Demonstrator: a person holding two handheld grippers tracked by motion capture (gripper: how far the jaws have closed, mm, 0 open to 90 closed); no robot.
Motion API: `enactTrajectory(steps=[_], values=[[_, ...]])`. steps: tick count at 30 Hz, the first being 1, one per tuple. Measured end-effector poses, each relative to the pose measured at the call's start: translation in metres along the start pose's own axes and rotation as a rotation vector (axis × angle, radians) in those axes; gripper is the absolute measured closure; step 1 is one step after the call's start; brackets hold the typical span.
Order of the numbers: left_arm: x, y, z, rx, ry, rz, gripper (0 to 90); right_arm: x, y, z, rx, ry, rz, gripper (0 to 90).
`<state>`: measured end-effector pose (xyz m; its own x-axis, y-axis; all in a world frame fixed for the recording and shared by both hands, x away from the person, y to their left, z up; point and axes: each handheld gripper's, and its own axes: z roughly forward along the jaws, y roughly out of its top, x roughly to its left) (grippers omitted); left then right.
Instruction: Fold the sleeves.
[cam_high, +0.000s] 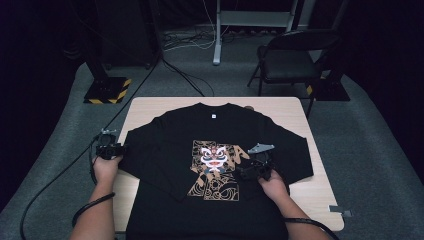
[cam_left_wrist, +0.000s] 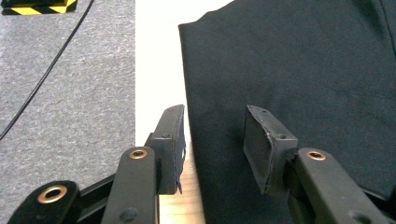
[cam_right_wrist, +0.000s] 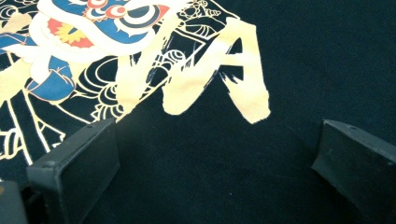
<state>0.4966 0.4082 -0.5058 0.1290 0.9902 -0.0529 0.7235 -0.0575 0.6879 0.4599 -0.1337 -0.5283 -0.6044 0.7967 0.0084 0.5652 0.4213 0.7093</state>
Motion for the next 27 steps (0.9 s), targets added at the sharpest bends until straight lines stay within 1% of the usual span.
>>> enactTrajectory(steps=[1,3,8,11,13,18,22,25,27], values=[[0.0022,-0.0010,0.0003,0.001,-0.009,-0.013,58.7,0.0000,0.0000,0.0000,0.000,0.000,0.000,0.0],[0.0039,-0.0018,0.0009,0.003,-0.015,-0.025,58.9,0.0000,0.0000,0.0000,0.000,0.000,0.000,0.0],[0.0058,-0.0031,0.0024,0.009,-0.017,-0.036,59.4,0.0000,0.0000,0.0000,0.000,0.000,0.000,0.0],[0.0078,-0.0043,0.0032,0.013,-0.011,-0.043,59.9,0.0000,0.0000,0.0000,0.000,0.000,0.000,0.0],[0.0101,-0.0058,0.0035,0.020,-0.009,-0.048,62.7,-0.0001,0.0000,0.0000,0.000,0.000,0.000,0.0],[0.0110,-0.0067,0.0039,0.019,-0.010,-0.049,65.9,0.0000,0.0000,0.0000,0.000,0.000,0.000,0.0],[0.0099,-0.0068,0.0040,0.018,-0.006,-0.040,67.2,0.0000,0.0000,0.0000,0.000,0.000,0.000,0.0],[0.0094,-0.0069,0.0042,0.017,-0.009,-0.035,69.7,0.0000,0.0000,0.0000,0.000,0.000,0.000,0.0],[0.0095,-0.0074,0.0044,0.013,-0.018,-0.040,71.3,0.0000,0.0000,0.0000,0.000,0.000,0.000,0.0]])
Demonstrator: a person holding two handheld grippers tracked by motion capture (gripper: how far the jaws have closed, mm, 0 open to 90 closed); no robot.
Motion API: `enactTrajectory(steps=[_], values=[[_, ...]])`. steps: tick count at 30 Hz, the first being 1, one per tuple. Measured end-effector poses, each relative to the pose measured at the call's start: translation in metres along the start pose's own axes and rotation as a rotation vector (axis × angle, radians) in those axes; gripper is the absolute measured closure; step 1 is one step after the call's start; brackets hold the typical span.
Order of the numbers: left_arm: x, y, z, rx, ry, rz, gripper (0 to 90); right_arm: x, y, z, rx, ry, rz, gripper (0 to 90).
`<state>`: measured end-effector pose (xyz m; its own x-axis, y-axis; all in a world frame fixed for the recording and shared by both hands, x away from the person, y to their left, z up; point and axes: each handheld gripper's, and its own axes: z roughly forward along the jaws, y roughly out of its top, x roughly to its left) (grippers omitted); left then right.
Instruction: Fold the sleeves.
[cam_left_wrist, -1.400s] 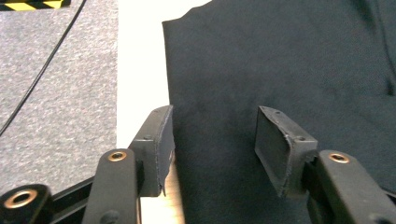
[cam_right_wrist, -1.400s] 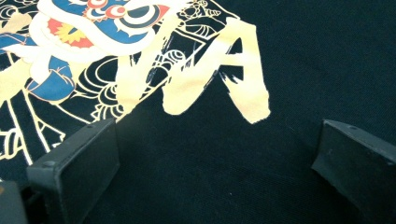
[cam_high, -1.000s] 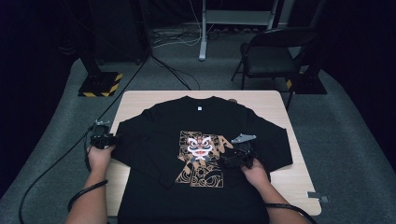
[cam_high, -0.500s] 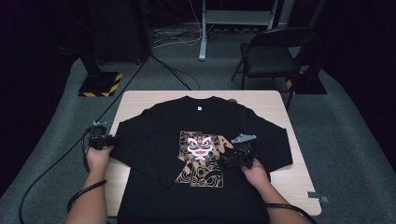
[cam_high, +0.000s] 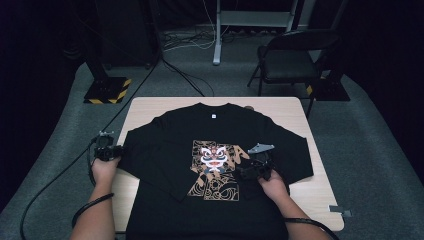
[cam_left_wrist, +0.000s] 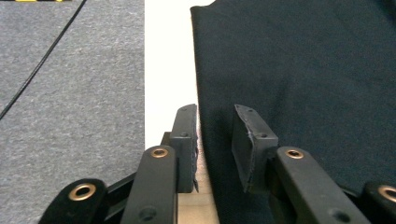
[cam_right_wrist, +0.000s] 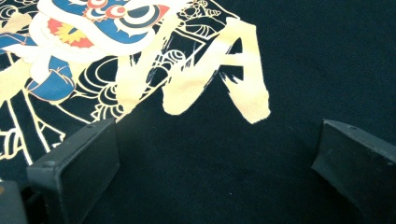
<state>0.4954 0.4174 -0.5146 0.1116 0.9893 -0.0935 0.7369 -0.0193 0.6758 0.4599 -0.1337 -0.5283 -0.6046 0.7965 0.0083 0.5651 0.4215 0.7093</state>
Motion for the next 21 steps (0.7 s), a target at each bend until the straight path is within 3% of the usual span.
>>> enactTrajectory(steps=[12,21], values=[[-0.0016,0.0007,-0.0021,-0.010,-0.026,0.001,84.7,0.0000,0.0000,0.0000,0.000,0.000,0.000,0.0],[-0.0072,0.0023,-0.0032,-0.012,0.000,0.032,87.8,0.0000,0.0000,0.0000,0.000,0.000,0.000,0.0]])
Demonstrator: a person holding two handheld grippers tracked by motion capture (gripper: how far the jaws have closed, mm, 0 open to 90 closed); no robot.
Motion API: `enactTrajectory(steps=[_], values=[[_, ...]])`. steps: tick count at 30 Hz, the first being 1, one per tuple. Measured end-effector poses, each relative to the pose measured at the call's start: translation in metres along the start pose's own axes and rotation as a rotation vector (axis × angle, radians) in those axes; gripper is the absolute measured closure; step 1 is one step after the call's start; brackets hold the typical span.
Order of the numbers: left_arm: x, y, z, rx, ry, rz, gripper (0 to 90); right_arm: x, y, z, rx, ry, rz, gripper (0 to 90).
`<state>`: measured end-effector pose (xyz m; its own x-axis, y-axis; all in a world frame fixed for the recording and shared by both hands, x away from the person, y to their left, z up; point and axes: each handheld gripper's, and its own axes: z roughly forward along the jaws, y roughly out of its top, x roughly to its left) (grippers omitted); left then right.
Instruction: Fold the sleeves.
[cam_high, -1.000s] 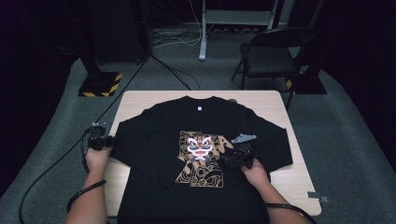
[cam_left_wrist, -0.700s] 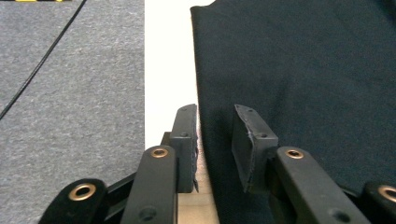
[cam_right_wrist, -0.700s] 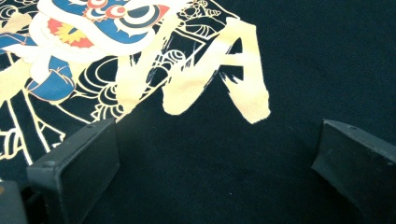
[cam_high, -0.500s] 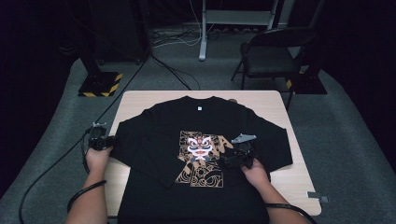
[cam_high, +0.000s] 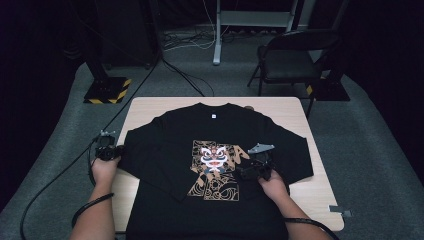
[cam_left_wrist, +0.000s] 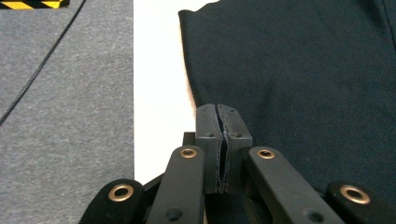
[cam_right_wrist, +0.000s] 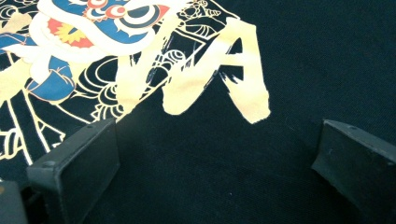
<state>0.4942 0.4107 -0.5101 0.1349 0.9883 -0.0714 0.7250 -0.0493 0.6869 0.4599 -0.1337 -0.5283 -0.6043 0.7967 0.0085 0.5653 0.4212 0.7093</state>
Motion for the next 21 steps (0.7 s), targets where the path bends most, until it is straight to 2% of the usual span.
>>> enactTrajectory(steps=[10,21], values=[[-0.0032,0.0038,-0.0063,-0.018,-0.016,0.014,88.0,0.0000,0.0000,0.0000,0.000,0.000,0.000,0.0],[-0.0097,0.0072,-0.0099,-0.041,-0.076,0.027,88.0,0.0000,0.0000,0.0000,0.000,0.000,0.000,0.0]])
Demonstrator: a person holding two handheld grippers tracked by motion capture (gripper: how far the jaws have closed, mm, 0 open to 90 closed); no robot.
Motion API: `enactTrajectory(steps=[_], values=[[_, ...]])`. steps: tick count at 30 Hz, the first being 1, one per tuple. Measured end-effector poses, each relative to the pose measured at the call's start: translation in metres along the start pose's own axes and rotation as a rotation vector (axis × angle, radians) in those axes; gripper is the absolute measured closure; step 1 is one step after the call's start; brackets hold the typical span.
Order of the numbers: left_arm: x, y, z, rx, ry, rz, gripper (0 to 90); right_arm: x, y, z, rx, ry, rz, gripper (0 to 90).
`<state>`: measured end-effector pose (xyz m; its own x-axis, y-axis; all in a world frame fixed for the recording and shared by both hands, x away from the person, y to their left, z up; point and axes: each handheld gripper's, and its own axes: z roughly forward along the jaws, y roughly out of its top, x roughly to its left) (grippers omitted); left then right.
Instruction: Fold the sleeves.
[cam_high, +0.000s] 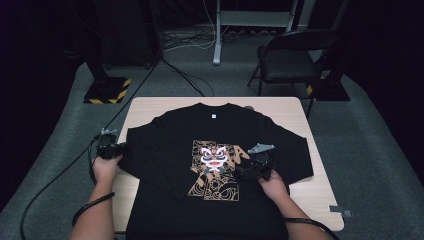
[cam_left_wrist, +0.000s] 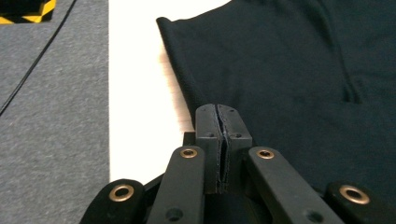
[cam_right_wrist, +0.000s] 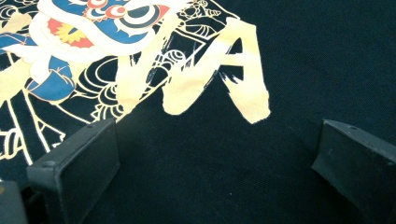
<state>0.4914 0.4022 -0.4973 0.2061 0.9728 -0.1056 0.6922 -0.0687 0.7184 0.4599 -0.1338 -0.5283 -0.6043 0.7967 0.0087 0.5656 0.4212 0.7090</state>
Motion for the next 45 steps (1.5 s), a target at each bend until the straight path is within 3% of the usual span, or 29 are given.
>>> enactTrajectory(steps=[5,15,18,29,30,45], values=[[-0.009,0.004,-0.001,-0.018,-0.032,0.021,88.1,0.000,0.000,0.000,0.000,0.000,0.000,0.0],[-0.027,0.011,-0.005,-0.070,-0.154,0.051,88.1,0.000,0.000,0.000,0.000,0.000,0.000,0.0],[-0.035,0.013,-0.004,-0.072,-0.201,0.061,88.1,0.000,0.000,0.000,0.000,0.000,0.000,0.0],[-0.065,0.019,-0.001,-0.064,-0.308,0.117,88.0,0.000,0.000,0.000,0.000,0.000,0.000,0.0],[-0.072,0.020,0.000,-0.061,-0.333,0.127,88.1,0.000,0.000,0.000,0.000,0.000,0.000,0.0],[-0.110,0.024,0.009,-0.050,-0.495,0.137,88.1,0.000,0.000,0.000,0.000,0.000,0.000,0.0]])
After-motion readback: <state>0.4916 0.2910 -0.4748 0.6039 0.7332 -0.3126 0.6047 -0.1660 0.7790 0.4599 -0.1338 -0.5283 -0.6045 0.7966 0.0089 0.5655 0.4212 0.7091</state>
